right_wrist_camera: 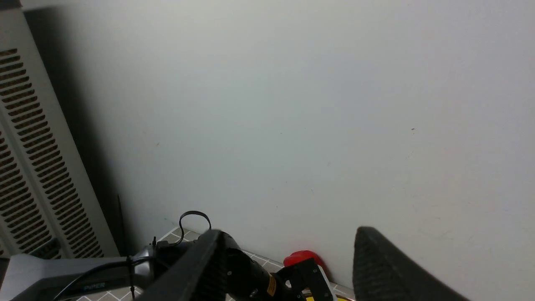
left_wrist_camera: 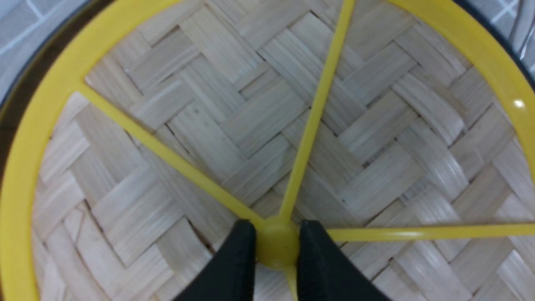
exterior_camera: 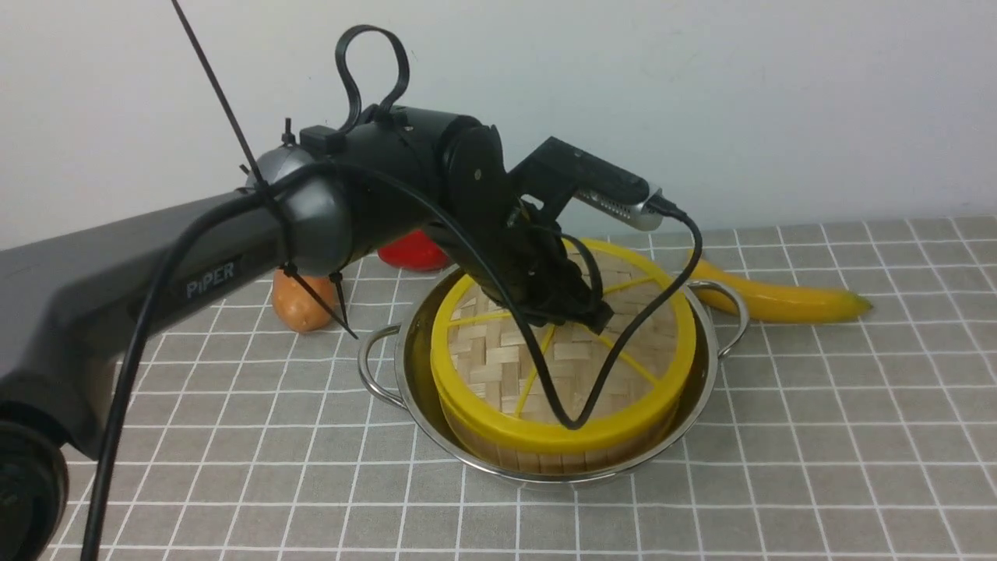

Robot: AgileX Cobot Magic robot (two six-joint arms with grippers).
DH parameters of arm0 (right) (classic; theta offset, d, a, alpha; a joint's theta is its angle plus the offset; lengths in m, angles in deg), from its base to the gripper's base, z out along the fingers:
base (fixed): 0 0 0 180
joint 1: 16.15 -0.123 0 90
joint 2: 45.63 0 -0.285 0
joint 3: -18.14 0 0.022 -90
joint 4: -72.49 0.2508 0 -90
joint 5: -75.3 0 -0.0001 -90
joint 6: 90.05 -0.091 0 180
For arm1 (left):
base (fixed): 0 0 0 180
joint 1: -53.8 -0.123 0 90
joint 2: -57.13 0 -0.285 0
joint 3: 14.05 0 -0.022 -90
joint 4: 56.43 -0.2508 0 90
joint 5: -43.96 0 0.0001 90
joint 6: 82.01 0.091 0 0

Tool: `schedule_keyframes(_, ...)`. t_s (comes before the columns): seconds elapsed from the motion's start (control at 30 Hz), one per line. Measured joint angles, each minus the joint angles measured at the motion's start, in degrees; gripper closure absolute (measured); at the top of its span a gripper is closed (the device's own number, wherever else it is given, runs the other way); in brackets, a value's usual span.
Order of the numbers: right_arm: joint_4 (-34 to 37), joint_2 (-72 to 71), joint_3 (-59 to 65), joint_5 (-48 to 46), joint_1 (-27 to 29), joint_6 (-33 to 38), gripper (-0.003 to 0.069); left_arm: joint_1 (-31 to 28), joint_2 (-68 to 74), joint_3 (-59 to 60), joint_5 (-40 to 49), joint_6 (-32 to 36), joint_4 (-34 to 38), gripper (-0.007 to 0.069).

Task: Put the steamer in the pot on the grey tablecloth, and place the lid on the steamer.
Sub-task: 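Place the yellow bamboo steamer lid onto the steamer in the pot with the left gripper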

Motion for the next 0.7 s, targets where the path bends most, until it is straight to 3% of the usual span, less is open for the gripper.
schedule_keyframes(0.7, 0.00, 0.00, 0.00, 0.00, 0.00, -0.85, 0.0248, 0.00, 0.00, -0.12, 0.60, -4.54, -4.45, 0.0504)
